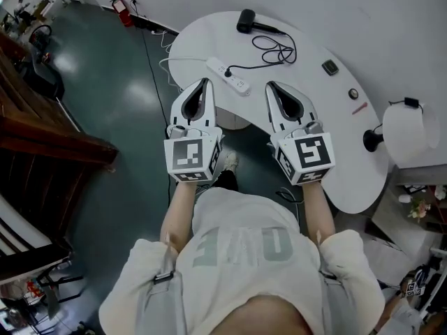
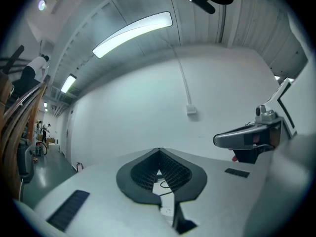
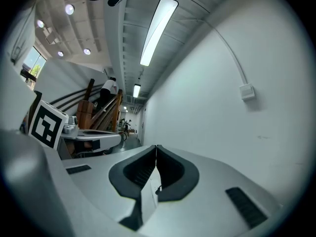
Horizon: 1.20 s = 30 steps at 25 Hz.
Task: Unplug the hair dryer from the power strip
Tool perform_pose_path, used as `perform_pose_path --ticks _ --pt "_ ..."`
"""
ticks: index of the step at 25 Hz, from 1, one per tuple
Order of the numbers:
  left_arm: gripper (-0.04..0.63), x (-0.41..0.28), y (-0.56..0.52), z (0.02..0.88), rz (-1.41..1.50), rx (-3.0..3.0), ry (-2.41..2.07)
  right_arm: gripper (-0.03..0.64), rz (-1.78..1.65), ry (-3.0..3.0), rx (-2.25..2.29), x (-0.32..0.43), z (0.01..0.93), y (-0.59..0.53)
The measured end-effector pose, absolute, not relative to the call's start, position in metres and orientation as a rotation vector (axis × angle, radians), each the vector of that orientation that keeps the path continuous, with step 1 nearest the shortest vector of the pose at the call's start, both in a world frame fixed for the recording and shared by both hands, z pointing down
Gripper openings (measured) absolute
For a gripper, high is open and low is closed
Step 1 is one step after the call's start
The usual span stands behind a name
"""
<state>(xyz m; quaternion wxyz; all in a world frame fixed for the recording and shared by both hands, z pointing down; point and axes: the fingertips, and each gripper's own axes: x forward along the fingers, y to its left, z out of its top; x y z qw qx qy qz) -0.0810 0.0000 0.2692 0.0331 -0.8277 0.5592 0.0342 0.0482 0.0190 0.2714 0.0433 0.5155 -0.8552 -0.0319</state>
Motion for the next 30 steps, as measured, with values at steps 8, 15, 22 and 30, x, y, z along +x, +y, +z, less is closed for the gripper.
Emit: perform_pose_path --ticks 8,15,22,30 --pt "0.014 -0.101 -0.105 0.260 0.105 -2.585 1.613 0.021 -0.107 -2.613 1.544 0.011 0.259 -0.086" --pt "0.014 -0.092 -0.162 0.279 0.130 -2.662 1.488 0.021 -0.064 -2.555 1.493 0.008 0.276 -0.134" --pt "0.014 -0.078 -0.177 0.297 0.090 -2.716 1.472 0.021 -0.006 -2.538 1.490 0.013 0.291 -0.153" --pt "0.014 -0.073 -0.184 0.304 0.054 -2.707 1.517 0.023 0.060 -2.630 1.314 0.001 0.300 -0.159"
